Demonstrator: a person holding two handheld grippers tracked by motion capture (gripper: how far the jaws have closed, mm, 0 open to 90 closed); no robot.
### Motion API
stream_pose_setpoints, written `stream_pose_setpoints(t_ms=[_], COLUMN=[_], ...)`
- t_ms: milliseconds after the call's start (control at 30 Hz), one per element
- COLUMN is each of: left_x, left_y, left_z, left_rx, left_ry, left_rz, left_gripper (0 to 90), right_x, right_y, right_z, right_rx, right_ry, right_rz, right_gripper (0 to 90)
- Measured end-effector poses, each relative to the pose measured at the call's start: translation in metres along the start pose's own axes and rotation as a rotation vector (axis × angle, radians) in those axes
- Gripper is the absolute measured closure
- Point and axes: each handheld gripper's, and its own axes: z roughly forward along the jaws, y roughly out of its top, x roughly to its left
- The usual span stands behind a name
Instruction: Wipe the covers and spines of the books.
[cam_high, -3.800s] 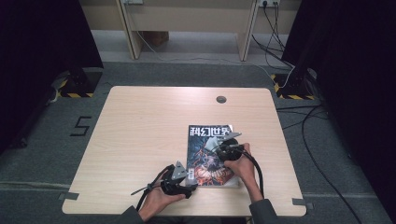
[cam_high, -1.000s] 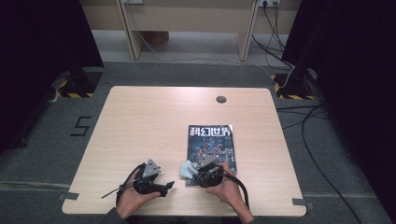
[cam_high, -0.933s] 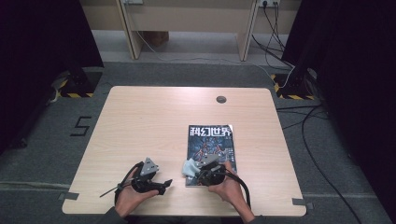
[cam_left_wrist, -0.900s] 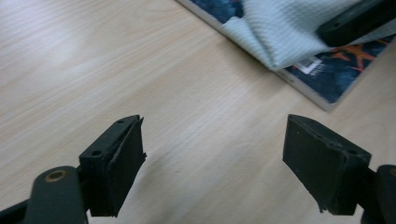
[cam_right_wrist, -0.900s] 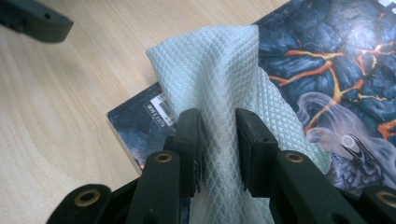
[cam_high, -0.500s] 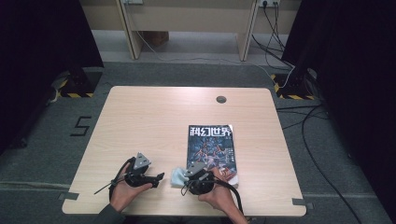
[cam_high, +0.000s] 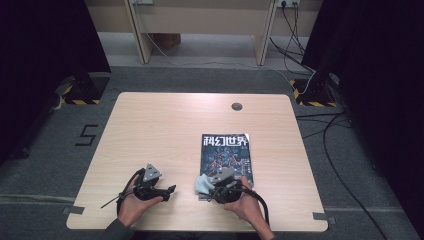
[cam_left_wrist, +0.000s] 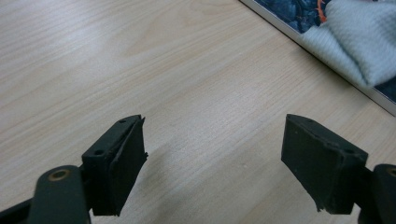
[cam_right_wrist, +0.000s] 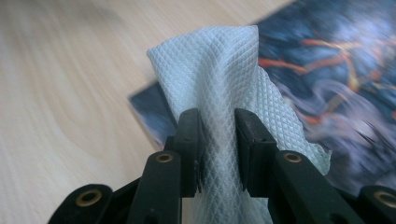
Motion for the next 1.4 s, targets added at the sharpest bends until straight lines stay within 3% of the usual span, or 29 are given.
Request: stream_pose_setpoints(t_ms=[367,400,500,633,900,1000,1167,1400], left_x=[-0.001,-0.001,-0.001,-0.001,-0.002,-0.002,-0.002,-0.002], left_y=[0.000,0.000,0.000,0.000,0.000,0.000,0.000,0.000], left_z=[0.000,0.000,0.001,0.001,0.001,0.001,0.001,0.001], left_rx=[0.004,0.005,0.004,0.004,0.010,0.007,0.007,0.011], left_ry=[-0.001,0.000,0.000,0.000,-0.001,-0.001,-0.003,0.000], left_rz=[0.010,0.009,0.010,0.009,0.014,0.011,0.011,0.013], left_gripper=[21.3,21.3,21.4,21.4,21.4,21.4,21.4,21.4], right_x=[-0.046,-0.053,-0.058,-0.052,-0.013,-0.006,-0.011,-0.026], right_y=[-0.040,-0.046,-0.051,-0.050,-0.033,-0.031,-0.034,-0.059], right_z=[-0.033,-0.038,-0.042,-0.042,-0.026,-0.023,-0.025,-0.045], right_rx=[0.019,0.025,0.020,0.026,0.000,-0.005,-0.017,-0.022], right_ry=[-0.130,-0.159,-0.171,-0.178,-0.076,-0.058,-0.037,-0.104], right_rz=[0.135,0.158,0.177,0.156,0.055,0.041,0.069,0.143], right_gripper=[72.4,72.3,72.3,72.8,72.9,72.9,72.6,72.5])
